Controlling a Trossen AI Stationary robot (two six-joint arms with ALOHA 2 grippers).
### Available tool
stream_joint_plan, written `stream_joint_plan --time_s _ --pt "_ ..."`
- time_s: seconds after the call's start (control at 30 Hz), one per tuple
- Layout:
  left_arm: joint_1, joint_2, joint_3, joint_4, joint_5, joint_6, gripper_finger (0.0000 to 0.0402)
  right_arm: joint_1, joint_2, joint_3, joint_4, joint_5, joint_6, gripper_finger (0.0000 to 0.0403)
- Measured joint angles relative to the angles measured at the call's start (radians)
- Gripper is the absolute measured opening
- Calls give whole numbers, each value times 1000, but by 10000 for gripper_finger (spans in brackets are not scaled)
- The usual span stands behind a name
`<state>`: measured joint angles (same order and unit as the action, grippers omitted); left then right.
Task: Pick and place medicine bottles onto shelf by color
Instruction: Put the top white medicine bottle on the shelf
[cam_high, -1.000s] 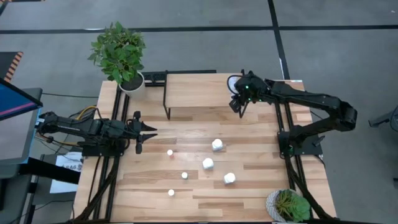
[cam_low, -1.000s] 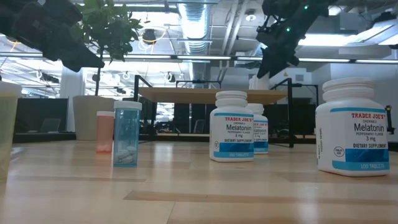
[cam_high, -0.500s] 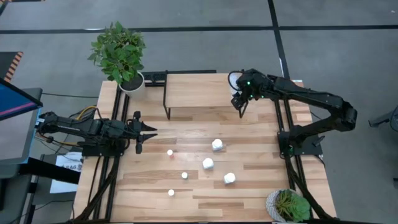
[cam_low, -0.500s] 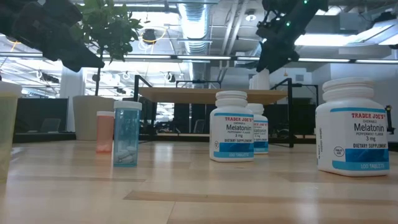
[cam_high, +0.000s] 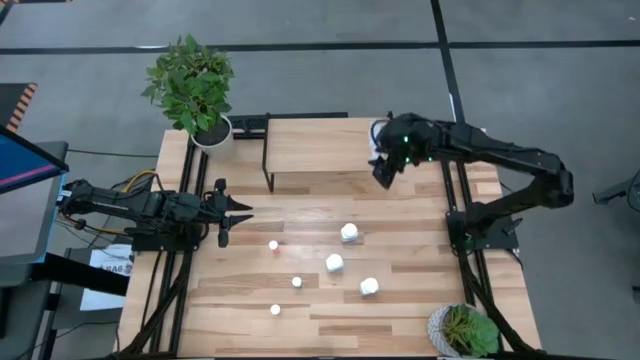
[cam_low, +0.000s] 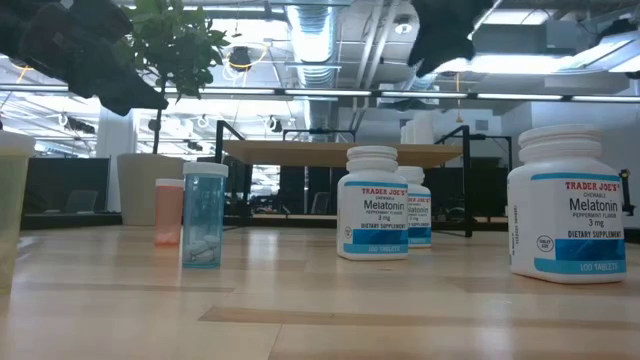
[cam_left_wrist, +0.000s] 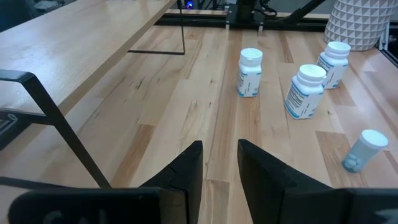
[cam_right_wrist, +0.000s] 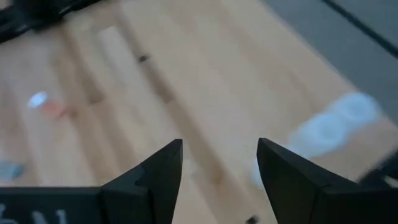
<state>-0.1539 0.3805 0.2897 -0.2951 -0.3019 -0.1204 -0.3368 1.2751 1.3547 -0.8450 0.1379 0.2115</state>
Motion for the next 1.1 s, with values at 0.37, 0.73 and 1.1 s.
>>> stream_joint_plan --time_s 0.37,0.73,1.1 --pt "0 0 0 -2 0 -19 89 254 0 9 -27 -11 -3 226" --pt "0 0 0 -2 0 -18 89 454 10 9 -69 -4 -2 226" --pt "0 0 0 1 0 -23 89 515 24 9 -44 2 -36 226"
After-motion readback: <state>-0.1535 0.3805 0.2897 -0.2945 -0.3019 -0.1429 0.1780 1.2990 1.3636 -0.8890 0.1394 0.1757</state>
